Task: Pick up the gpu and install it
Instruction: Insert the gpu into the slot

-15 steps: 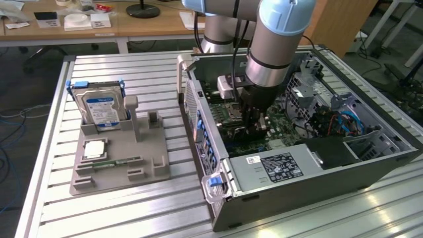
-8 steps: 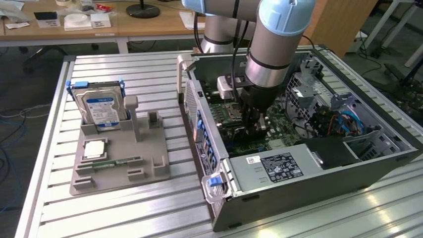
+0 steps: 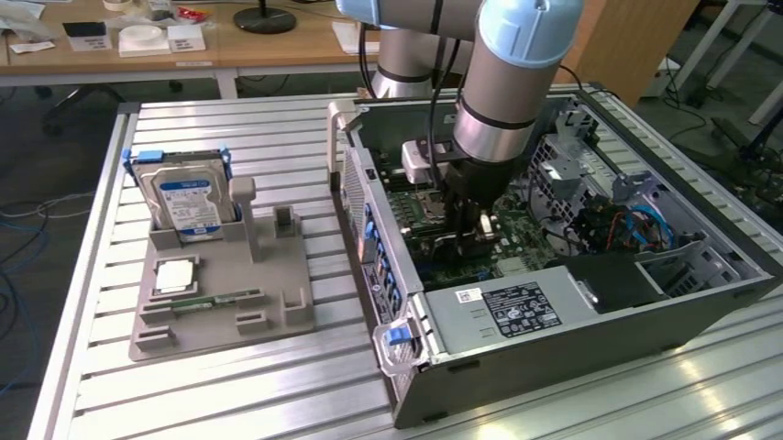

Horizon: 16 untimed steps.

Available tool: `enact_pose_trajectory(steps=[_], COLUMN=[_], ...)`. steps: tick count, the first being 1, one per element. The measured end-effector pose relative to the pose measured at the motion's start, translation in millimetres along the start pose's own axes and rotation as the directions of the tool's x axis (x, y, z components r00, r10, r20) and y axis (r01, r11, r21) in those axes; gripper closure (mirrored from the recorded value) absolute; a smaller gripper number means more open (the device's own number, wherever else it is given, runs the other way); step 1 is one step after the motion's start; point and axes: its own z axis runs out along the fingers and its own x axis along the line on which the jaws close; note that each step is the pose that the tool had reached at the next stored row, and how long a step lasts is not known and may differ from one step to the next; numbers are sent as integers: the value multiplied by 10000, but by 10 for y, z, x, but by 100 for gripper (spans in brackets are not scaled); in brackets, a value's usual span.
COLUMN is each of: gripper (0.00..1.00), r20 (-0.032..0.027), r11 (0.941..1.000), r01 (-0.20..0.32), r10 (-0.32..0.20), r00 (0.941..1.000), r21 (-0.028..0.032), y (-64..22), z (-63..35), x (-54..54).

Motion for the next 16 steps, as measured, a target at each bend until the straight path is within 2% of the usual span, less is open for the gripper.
enact_pose_trajectory(steps=[1,2,3,16], gripper=[49,49,42,42], r20=[1,1,1,2], r11=[10000,10000,10000,10000], r01=[0,0,-1,1], r10=[0,0,1,-1], r00=[10000,10000,10000,10000], r21=[1,1,0,1], y=[0,0,0,-1], z=[0,0,0,-42], x=[0,0,0,-3])
